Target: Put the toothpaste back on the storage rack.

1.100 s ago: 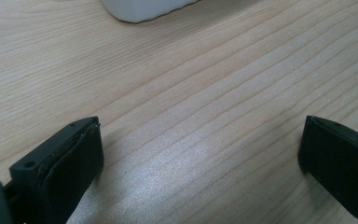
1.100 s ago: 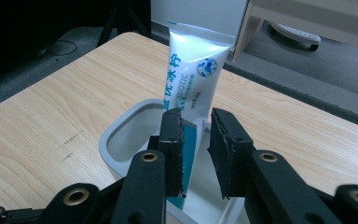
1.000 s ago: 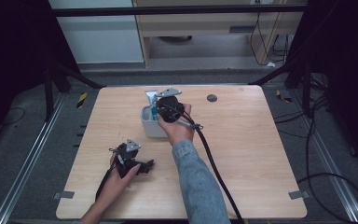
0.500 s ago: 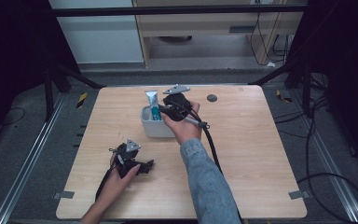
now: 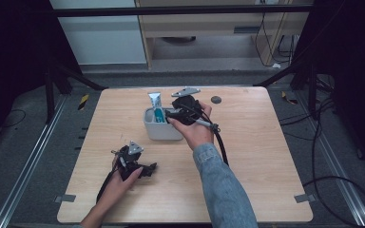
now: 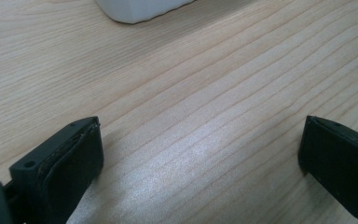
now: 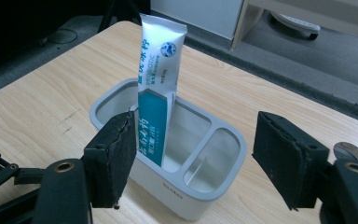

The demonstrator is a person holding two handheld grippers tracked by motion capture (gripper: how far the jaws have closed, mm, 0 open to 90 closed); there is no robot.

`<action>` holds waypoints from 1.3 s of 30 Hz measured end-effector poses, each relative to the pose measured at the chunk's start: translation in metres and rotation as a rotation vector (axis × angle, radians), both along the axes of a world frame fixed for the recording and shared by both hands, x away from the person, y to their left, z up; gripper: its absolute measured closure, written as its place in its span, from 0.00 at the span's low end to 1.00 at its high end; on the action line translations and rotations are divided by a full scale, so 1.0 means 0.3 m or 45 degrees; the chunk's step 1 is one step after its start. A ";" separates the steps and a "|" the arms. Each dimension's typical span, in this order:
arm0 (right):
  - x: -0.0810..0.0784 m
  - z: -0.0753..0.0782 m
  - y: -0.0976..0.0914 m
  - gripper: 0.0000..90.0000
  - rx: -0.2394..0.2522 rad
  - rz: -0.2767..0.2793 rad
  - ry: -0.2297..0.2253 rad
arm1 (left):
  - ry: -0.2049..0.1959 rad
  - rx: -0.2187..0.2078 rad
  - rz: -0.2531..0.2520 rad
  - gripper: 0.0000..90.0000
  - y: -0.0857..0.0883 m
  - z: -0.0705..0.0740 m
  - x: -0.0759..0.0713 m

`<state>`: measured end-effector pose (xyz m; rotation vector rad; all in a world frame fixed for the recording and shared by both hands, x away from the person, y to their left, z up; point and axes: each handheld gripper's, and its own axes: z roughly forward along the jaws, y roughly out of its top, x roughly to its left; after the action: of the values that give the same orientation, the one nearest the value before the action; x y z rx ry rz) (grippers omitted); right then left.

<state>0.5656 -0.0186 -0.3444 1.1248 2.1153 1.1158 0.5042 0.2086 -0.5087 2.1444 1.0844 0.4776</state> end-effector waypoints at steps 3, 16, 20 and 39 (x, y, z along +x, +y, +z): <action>-0.014 -0.002 -0.027 0.29 -0.002 -0.007 0.004 | 0.000 -0.001 0.002 0.00 -0.002 0.000 0.001; -0.092 0.002 -0.159 0.23 -0.009 -0.017 -0.031 | -0.001 -0.002 0.000 0.00 -0.004 0.000 0.005; -0.102 -0.001 -0.196 0.17 0.011 -0.024 -0.038 | -0.001 -0.001 0.003 0.00 -0.005 0.000 0.006; -0.107 -0.082 -0.318 0.08 -0.003 -0.099 -0.042 | -0.001 -0.003 0.007 0.00 -0.006 -0.001 0.005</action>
<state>0.5335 -0.1140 -0.3691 1.1691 2.0293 1.0881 0.5058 0.2068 -0.5089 2.1394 1.0900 0.4788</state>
